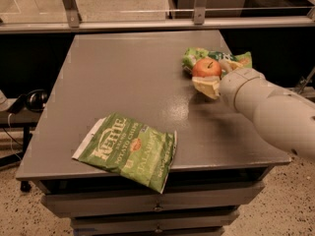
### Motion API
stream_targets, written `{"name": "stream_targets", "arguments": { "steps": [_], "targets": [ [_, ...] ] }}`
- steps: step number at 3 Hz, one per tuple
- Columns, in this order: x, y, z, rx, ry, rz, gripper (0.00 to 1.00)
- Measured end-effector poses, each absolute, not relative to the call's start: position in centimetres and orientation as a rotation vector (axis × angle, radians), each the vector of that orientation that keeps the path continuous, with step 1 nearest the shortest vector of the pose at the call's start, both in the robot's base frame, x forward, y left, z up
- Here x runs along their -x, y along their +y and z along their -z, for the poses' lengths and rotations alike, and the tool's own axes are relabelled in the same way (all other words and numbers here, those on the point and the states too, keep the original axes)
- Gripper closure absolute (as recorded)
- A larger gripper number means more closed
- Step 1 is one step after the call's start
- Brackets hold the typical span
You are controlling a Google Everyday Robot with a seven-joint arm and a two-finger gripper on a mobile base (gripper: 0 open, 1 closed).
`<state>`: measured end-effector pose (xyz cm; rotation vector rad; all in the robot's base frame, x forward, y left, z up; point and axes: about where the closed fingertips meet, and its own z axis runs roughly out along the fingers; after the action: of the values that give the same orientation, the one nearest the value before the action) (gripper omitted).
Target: Move apple near green rice chip bag
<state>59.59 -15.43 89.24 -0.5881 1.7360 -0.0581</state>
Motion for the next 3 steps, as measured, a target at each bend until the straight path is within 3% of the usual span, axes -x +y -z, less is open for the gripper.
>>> {"name": "stream_targets", "arguments": {
  "steps": [1, 3],
  "targets": [
    [-59.48, -15.67, -88.2, 0.589, 1.775, 0.046, 0.82],
    [-60.35, -15.83, -87.84, 0.603, 1.802, 0.044, 0.35]
  ]
}}
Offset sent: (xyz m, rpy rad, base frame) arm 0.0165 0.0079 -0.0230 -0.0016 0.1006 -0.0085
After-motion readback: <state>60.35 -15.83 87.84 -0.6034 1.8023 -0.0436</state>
